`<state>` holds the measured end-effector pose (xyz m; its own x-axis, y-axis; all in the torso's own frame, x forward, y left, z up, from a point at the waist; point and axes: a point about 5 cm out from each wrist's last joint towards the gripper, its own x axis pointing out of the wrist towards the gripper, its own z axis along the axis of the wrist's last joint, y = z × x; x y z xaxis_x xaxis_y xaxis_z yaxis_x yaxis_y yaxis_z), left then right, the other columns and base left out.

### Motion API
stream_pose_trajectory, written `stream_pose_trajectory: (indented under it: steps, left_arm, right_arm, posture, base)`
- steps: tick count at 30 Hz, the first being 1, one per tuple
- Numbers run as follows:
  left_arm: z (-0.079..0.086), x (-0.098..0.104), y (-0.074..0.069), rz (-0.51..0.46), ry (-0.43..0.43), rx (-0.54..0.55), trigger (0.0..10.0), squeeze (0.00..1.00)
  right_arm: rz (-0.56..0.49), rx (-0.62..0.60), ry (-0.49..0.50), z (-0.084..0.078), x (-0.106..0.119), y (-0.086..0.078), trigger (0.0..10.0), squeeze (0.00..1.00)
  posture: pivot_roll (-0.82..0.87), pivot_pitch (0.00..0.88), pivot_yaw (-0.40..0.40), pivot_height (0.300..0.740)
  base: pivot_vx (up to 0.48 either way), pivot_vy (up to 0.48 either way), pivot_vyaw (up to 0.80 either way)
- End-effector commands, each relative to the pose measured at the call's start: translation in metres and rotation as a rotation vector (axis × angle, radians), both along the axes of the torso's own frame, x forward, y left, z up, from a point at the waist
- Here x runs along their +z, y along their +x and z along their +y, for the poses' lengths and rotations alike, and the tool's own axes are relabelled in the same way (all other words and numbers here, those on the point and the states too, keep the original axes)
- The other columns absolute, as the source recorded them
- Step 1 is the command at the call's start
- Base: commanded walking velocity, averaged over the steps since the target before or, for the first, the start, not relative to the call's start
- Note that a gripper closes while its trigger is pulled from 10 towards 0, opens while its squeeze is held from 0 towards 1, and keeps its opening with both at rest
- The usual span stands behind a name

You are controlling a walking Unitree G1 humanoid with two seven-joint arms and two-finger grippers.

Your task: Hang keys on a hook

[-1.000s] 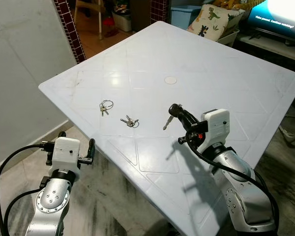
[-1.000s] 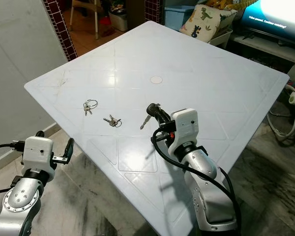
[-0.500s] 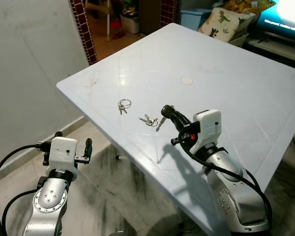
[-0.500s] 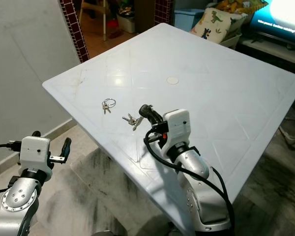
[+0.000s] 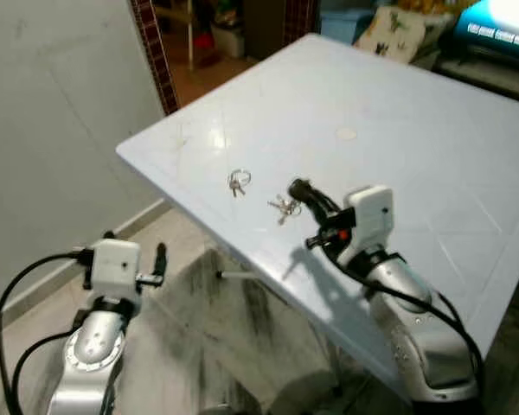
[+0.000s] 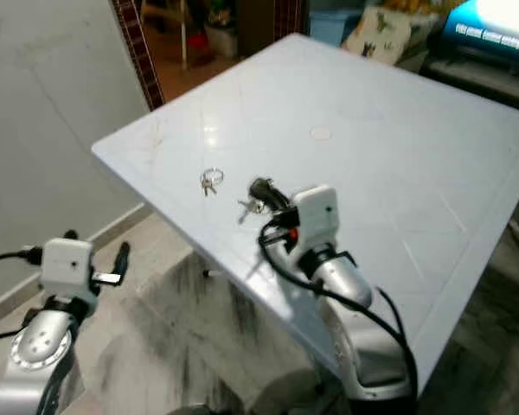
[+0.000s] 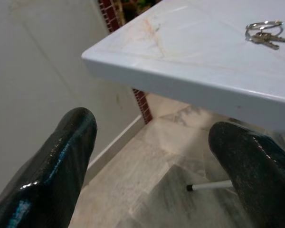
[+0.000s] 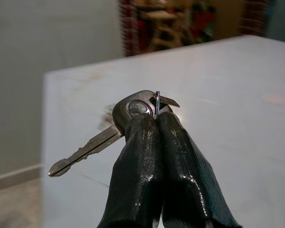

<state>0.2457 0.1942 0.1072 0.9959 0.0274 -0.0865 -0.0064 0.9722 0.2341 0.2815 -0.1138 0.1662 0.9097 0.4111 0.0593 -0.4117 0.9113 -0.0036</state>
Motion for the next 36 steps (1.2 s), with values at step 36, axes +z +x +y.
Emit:
stream_pose_trajectory:
  steps: [36]
  left_arm:
    - [0.008, 0.002, 0.015, -0.026, 0.043, 0.001, 10.0, 0.0]
  right_arm:
    - [-0.07, 0.022, 0.033, 0.016, 0.014, 0.011, 10.0, 0.0]
  posture:
    - [0.05, 0.088, 0.046, 0.74]
  base:
    - [0.0, 0.287, 0.0]
